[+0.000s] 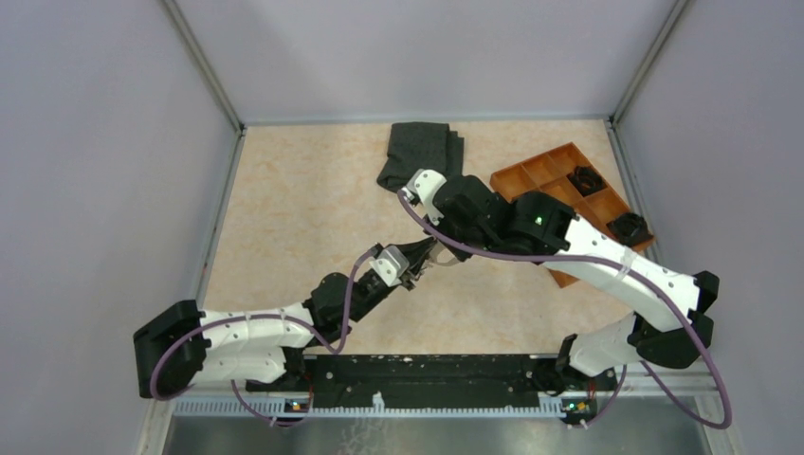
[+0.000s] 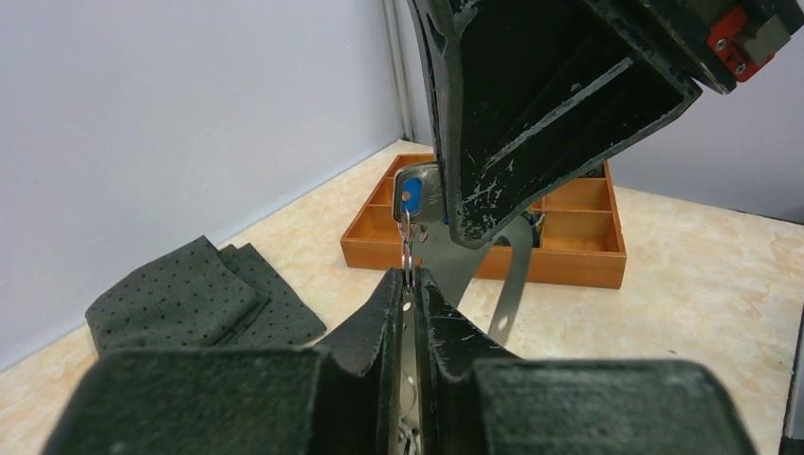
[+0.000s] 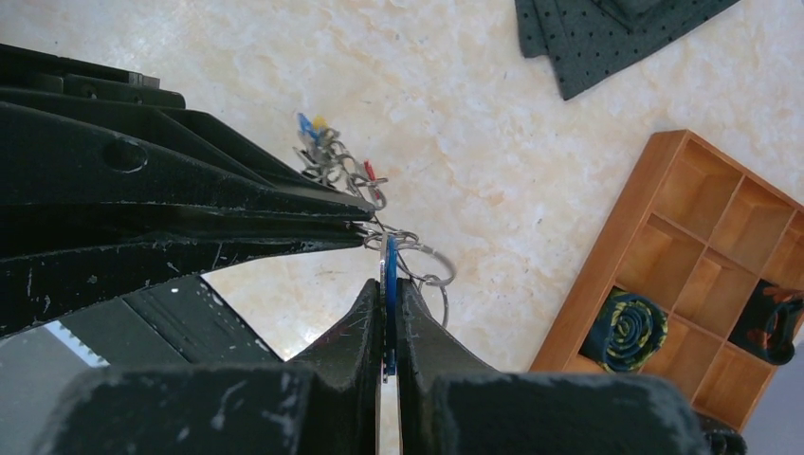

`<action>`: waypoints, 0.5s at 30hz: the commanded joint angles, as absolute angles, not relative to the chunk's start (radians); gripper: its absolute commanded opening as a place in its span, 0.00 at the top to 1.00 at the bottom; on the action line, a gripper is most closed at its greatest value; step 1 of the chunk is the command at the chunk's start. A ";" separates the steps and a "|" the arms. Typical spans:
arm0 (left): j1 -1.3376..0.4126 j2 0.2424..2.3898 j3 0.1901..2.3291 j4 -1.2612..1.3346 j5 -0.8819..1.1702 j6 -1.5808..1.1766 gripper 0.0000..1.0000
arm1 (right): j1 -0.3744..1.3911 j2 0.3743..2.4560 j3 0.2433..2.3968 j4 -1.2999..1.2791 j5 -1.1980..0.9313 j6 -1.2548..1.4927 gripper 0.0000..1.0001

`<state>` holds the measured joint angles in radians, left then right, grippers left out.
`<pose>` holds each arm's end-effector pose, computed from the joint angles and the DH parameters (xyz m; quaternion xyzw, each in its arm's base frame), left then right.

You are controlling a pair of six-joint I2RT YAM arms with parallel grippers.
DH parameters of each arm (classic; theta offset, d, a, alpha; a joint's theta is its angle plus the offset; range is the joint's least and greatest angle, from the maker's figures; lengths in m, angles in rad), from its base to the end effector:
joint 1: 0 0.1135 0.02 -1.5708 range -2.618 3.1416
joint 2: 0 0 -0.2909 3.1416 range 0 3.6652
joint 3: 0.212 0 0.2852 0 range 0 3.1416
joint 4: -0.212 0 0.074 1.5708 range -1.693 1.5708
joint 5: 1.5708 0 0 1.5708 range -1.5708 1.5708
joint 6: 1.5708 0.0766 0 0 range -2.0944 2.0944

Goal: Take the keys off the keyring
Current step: Remove the key from the keyring.

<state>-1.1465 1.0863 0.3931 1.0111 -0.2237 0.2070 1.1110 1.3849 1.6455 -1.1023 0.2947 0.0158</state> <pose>0.1302 -0.2469 0.2854 0.2944 0.5108 -0.3061 0.7475 0.1612 0.2754 0.4194 -0.4365 0.8163 0.0724 0.3714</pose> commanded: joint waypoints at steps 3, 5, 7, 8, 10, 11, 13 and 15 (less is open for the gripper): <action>-1.146 1.085 0.433 1.056 -0.227 0.199 0.83 | 1.122 1.382 1.703 -1.074 0.321 0.004 1.00; -1.146 1.084 0.433 1.055 -0.224 0.200 0.83 | 1.123 1.381 1.701 -1.074 0.319 0.004 1.00; -1.146 1.081 0.434 1.057 -0.219 0.200 0.81 | 1.124 1.381 1.699 -1.074 0.316 0.004 1.00; -1.146 1.078 0.434 1.057 -0.217 0.199 0.81 | 1.124 1.382 1.697 -1.075 0.316 0.005 1.00; -1.146 1.076 0.435 1.057 -0.215 0.202 0.80 | 1.126 1.383 1.697 -1.074 0.315 0.005 1.00; -1.146 1.076 0.437 1.055 -0.213 0.202 0.79 | 1.128 1.383 1.697 -1.074 0.314 0.005 1.00; -1.146 1.074 0.438 1.054 -0.209 0.203 0.79 | 1.130 1.384 1.697 -1.075 0.314 0.005 1.00; -1.146 1.074 0.439 1.052 -0.204 0.202 0.79 | 1.132 1.387 1.698 -1.077 0.313 0.006 1.00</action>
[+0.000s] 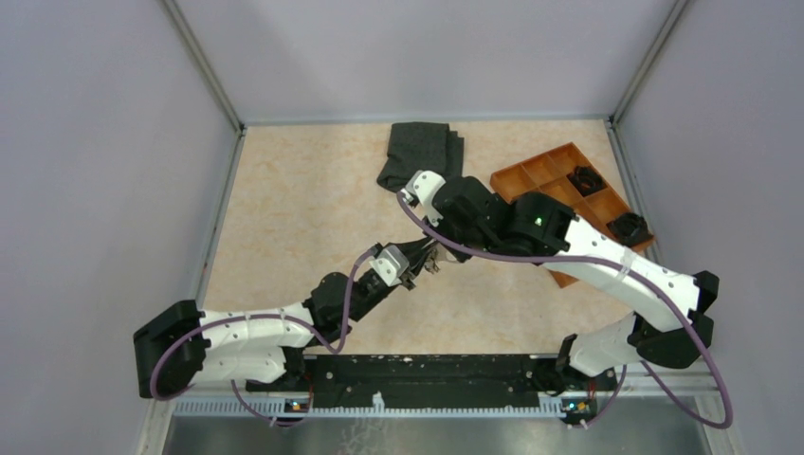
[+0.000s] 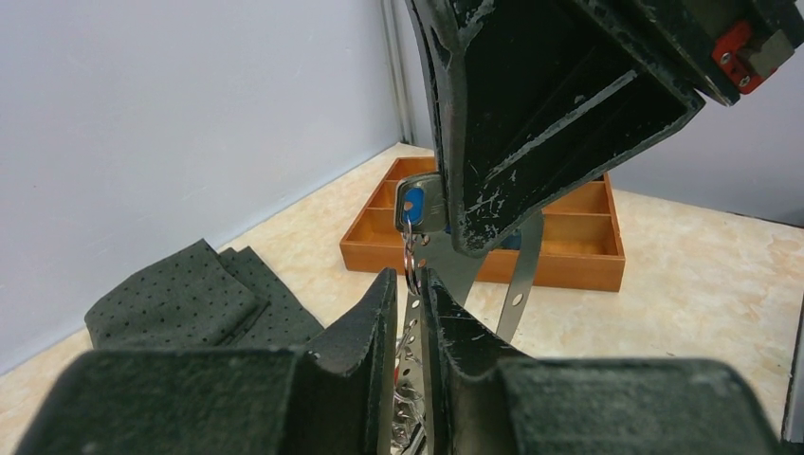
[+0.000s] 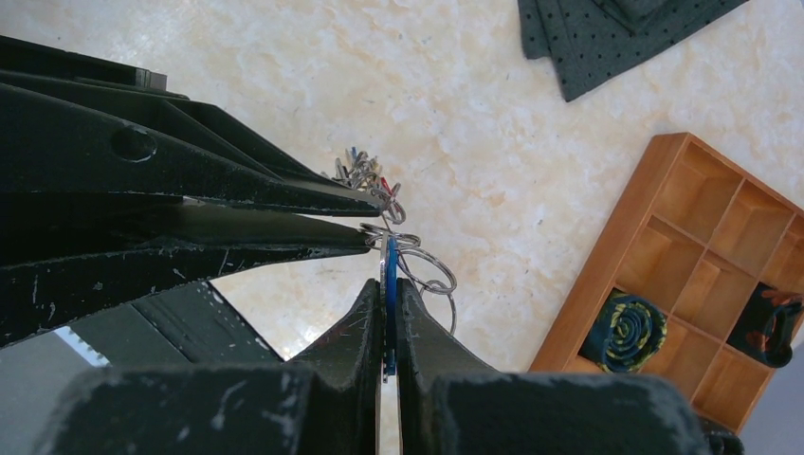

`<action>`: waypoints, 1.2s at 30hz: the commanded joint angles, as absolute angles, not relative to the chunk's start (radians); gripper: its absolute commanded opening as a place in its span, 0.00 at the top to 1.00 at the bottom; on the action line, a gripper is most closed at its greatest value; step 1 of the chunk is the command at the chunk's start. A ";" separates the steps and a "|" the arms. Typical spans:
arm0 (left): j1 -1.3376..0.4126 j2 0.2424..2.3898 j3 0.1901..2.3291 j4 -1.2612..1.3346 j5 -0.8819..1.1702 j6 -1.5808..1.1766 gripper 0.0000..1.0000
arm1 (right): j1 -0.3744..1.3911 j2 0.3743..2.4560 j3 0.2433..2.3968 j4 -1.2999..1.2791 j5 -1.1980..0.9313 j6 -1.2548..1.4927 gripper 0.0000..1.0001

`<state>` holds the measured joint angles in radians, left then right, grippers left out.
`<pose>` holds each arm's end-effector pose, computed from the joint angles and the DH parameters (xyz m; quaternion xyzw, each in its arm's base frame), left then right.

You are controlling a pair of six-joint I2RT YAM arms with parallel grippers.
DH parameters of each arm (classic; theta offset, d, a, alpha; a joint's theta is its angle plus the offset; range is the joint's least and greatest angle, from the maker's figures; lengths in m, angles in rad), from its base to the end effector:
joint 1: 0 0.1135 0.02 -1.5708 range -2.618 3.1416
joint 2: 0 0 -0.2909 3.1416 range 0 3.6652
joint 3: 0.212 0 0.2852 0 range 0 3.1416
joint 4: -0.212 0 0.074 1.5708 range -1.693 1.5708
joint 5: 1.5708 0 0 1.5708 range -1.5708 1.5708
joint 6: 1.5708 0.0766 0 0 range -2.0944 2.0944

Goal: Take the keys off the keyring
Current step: Remove the key from the keyring.

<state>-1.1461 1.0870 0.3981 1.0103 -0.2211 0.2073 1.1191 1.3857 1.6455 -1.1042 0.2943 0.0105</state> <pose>0.1303 -0.2475 0.2871 0.2942 0.5092 -0.3071 0.7482 0.1589 0.2767 0.4189 -0.4424 0.8136 0.0723 0.3702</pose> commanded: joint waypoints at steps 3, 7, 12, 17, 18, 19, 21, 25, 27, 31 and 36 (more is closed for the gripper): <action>-1.146 1.076 0.442 1.045 -0.203 0.203 0.80 | 1.134 1.391 1.700 -1.078 0.313 0.008 1.00; -1.146 1.075 0.443 1.044 -0.197 0.203 0.80 | 1.137 1.395 1.700 -1.081 0.311 0.008 1.00; -1.146 1.079 0.448 1.023 -0.190 0.206 0.85 | 1.137 1.397 1.708 -1.082 0.320 0.009 1.00; -1.146 1.084 0.454 0.994 -0.211 0.192 0.97 | 1.137 1.395 1.716 -1.086 0.345 0.009 1.00; -1.146 1.084 0.454 0.991 -0.223 0.189 0.99 | 1.137 1.393 1.717 -1.087 0.356 0.009 1.00; -1.146 1.083 0.453 0.989 -0.231 0.188 1.00 | 1.137 1.390 1.720 -1.089 0.369 0.008 1.00; -1.146 1.077 0.448 0.989 -0.242 0.186 1.00 | 1.137 1.387 1.726 -1.094 0.393 0.009 1.00; -1.146 1.060 0.437 0.993 -0.251 0.183 1.00 | 1.135 1.377 1.722 -1.097 0.429 0.012 1.00; -1.146 1.048 0.427 0.997 -0.244 0.181 1.00 | 1.130 1.376 1.707 -1.097 0.437 0.013 1.00; -1.146 1.009 0.395 1.039 -0.242 0.173 1.00 | 1.114 1.369 1.666 -1.092 0.449 0.018 1.00; -1.146 0.952 0.362 1.086 -0.230 0.178 1.00 | 1.089 1.351 1.631 -1.076 0.427 0.020 1.00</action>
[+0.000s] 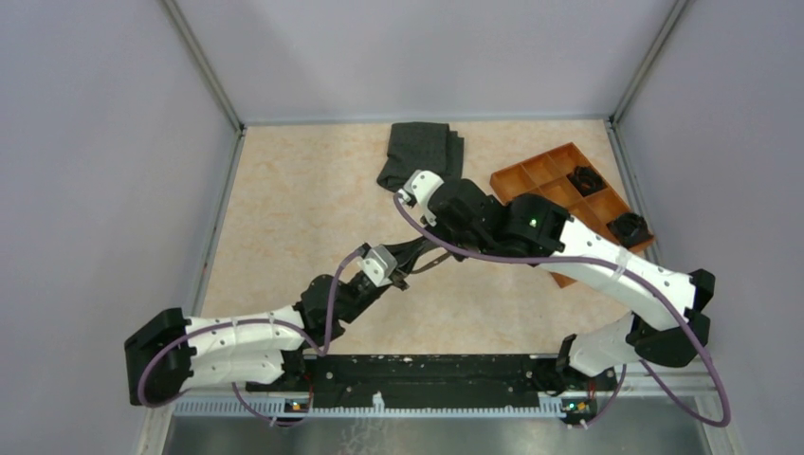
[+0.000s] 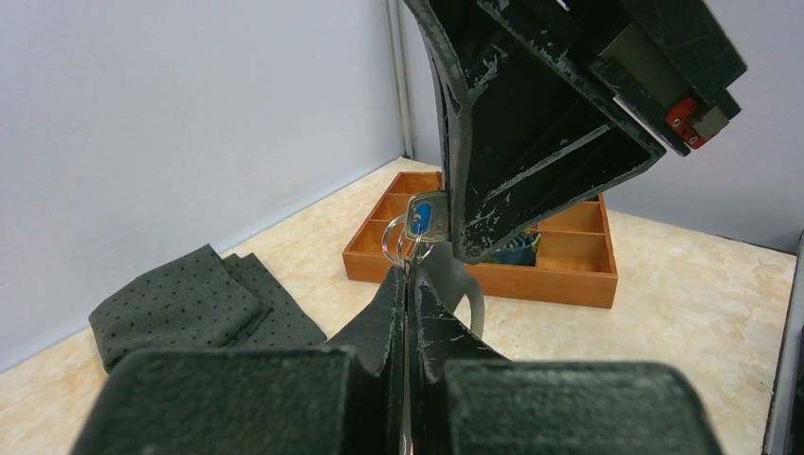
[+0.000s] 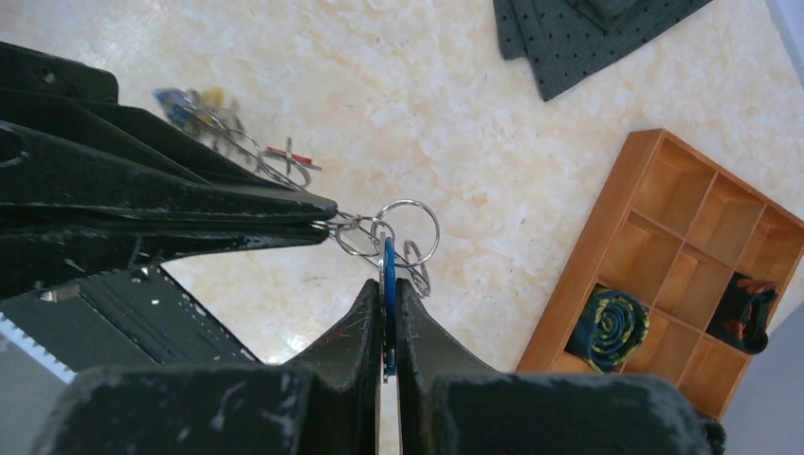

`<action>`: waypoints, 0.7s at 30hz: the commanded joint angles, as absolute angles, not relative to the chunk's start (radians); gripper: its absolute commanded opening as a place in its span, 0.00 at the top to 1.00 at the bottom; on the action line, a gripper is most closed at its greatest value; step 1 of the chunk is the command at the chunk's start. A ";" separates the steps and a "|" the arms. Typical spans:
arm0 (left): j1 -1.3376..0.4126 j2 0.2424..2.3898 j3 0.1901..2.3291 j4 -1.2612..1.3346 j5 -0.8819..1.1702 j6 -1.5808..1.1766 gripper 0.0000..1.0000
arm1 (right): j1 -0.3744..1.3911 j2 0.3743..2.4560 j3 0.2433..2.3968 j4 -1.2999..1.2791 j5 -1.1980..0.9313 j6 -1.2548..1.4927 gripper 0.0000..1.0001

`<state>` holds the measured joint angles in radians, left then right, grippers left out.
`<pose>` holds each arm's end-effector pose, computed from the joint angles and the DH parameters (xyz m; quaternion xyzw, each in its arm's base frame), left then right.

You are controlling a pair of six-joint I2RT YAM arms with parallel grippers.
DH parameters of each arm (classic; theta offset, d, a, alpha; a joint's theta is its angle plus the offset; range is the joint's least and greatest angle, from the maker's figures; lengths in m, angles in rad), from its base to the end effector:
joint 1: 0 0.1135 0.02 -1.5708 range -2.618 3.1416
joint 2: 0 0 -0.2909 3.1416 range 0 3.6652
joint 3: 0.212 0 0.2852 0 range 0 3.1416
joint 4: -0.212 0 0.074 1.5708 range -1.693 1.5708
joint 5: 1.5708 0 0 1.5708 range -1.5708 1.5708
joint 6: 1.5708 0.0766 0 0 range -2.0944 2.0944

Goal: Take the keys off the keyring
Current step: Remove the key from the keyring.

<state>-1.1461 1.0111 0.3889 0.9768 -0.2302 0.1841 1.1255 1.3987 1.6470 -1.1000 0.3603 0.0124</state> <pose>0.1257 -0.2356 0.2979 0.2761 0.5047 -0.3190 0.7532 0.1629 0.2787 0.4172 -0.4329 0.8152 0.0452 0.3820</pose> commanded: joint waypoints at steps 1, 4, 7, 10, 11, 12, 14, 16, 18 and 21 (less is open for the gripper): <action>-1.146 0.945 0.357 1.092 -0.222 0.178 1.00 | 1.084 1.349 1.625 -1.074 0.424 0.020 1.00; -1.146 0.933 0.349 1.107 -0.214 0.178 1.00 | 1.074 1.344 1.608 -1.066 0.415 0.019 1.00; -1.146 0.929 0.339 1.131 -0.202 0.179 1.00 | 1.069 1.343 1.597 -1.060 0.409 0.017 1.00; -1.146 0.944 0.343 1.131 -0.196 0.184 1.00 | 1.069 1.347 1.613 -1.059 0.396 0.016 1.00; -1.146 0.950 0.344 1.132 -0.195 0.185 1.00 | 1.069 1.348 1.623 -1.060 0.390 0.014 1.00; -1.146 0.958 0.344 1.132 -0.196 0.184 1.00 | 1.069 1.349 1.634 -1.061 0.383 0.013 1.00; -1.146 0.969 0.345 1.129 -0.205 0.181 1.00 | 1.069 1.351 1.654 -1.061 0.366 0.010 1.00; -1.146 0.977 0.348 1.119 -0.223 0.181 0.98 | 1.069 1.353 1.670 -1.061 0.353 0.008 1.00; -1.146 0.983 0.352 1.107 -0.241 0.181 0.91 | 1.071 1.355 1.681 -1.063 0.340 0.008 1.00; -1.146 0.994 0.358 1.098 -0.242 0.185 0.86 | 1.082 1.357 1.688 -1.059 0.332 0.006 1.00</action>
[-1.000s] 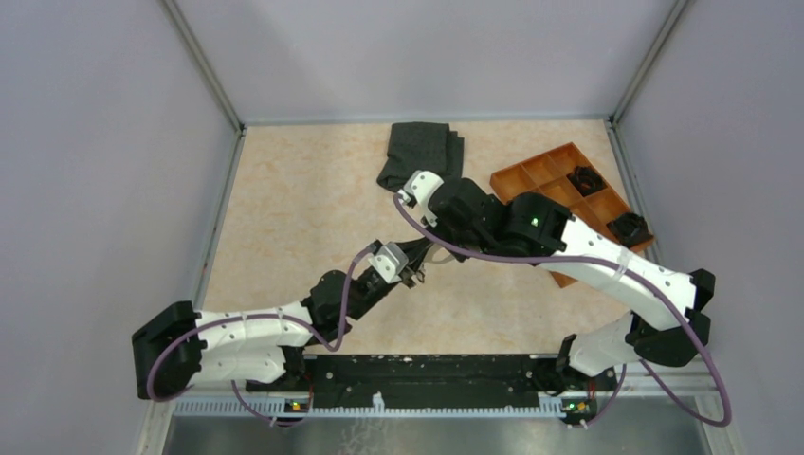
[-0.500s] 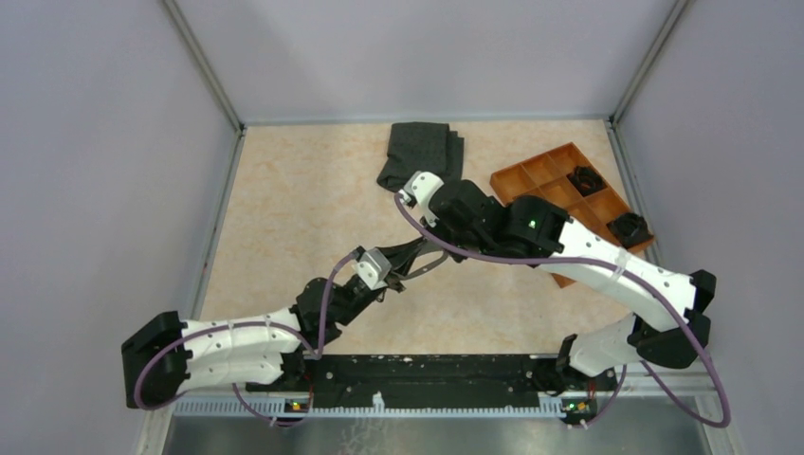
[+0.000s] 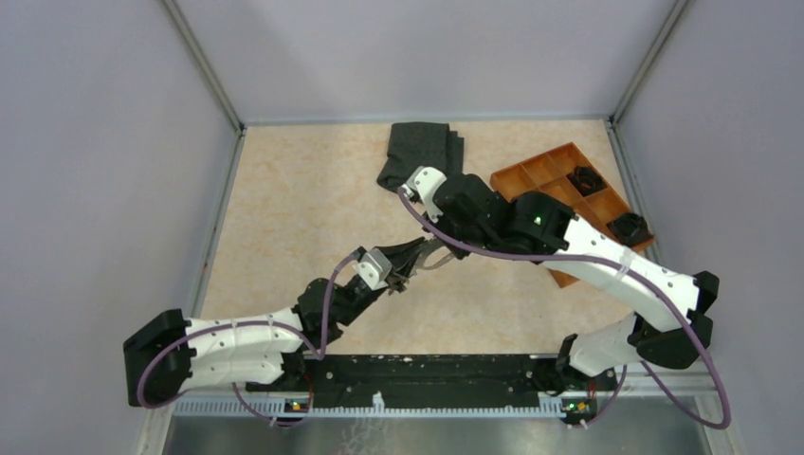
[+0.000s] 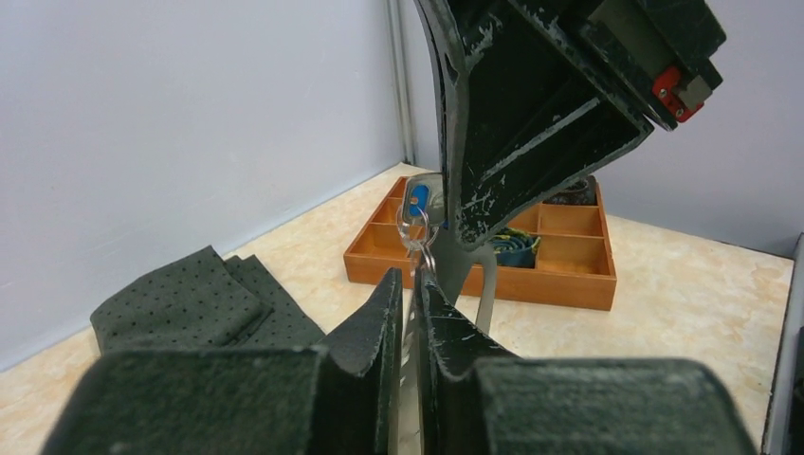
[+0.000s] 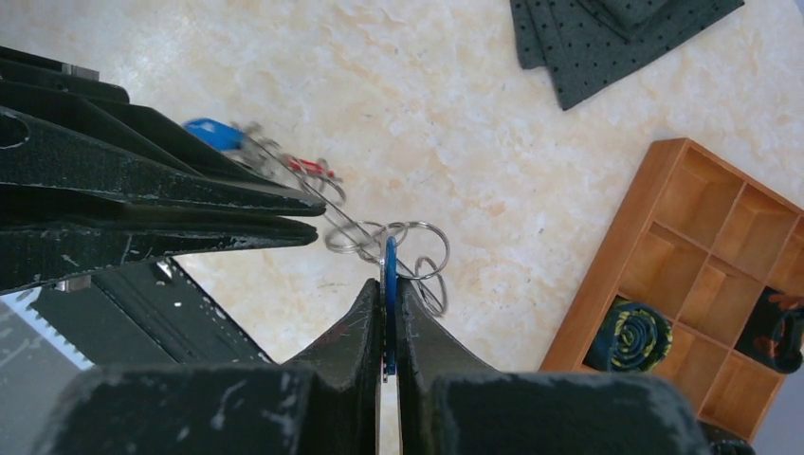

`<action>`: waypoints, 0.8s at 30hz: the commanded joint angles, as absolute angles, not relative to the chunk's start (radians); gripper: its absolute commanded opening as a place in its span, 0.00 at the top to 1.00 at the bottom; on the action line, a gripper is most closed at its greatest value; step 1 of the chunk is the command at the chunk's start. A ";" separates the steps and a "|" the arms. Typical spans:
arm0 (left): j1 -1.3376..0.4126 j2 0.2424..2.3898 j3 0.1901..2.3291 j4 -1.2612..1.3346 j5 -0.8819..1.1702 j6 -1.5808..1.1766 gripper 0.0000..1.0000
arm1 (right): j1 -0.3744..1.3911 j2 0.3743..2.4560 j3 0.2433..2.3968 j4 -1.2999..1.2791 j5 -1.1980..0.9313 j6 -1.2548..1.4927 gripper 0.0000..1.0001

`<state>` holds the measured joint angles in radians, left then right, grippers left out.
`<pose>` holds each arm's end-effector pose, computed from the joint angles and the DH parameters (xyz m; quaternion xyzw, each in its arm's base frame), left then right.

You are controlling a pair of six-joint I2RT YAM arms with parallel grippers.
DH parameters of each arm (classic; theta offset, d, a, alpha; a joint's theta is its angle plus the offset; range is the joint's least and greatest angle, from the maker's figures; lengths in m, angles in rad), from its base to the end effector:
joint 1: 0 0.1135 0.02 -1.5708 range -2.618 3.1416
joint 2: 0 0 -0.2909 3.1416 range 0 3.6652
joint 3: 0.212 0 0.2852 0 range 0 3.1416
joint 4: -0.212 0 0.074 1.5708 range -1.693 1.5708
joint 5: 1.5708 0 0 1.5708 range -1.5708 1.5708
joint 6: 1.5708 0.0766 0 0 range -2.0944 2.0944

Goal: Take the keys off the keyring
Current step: Remove the key from the keyring.

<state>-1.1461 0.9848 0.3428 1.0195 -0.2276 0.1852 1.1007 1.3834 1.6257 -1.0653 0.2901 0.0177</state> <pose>0.1214 -0.2266 0.2918 0.2709 0.4971 -0.3233 0.7583 0.1655 0.2774 0.4164 -0.4295 0.8166 0.0777 0.3777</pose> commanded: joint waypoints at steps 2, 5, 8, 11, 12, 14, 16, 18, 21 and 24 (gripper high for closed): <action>-1.146 1.006 0.362 1.092 -0.240 0.185 0.84 | 1.087 1.361 1.692 -1.058 0.329 0.005 1.00; -1.146 1.018 0.367 1.092 -0.231 0.186 0.81 | 1.094 1.365 1.699 -1.060 0.330 0.005 1.00; -1.146 1.026 0.373 1.090 -0.221 0.186 0.78 | 1.094 1.368 1.700 -1.063 0.330 0.005 1.00; -1.146 1.031 0.380 1.086 -0.209 0.185 0.77 | 1.095 1.370 1.695 -1.062 0.328 0.005 1.00; -1.146 1.030 0.382 1.085 -0.201 0.185 0.77 | 1.096 1.370 1.694 -1.062 0.328 0.005 1.00; -1.146 1.031 0.387 1.080 -0.180 0.183 0.76 | 1.097 1.368 1.694 -1.062 0.328 0.005 1.00; -1.146 1.033 0.396 1.069 -0.157 0.181 0.76 | 1.099 1.369 1.694 -1.061 0.328 0.006 1.00; -1.146 1.040 0.408 1.057 -0.140 0.178 0.76 | 1.103 1.370 1.697 -1.059 0.327 0.007 1.00; -1.146 1.054 0.420 1.040 -0.142 0.175 0.76 | 1.114 1.376 1.707 -1.062 0.328 0.009 1.00; -1.146 1.070 0.431 1.040 -0.165 0.180 0.76 | 1.132 1.383 1.717 -1.068 0.326 0.008 1.00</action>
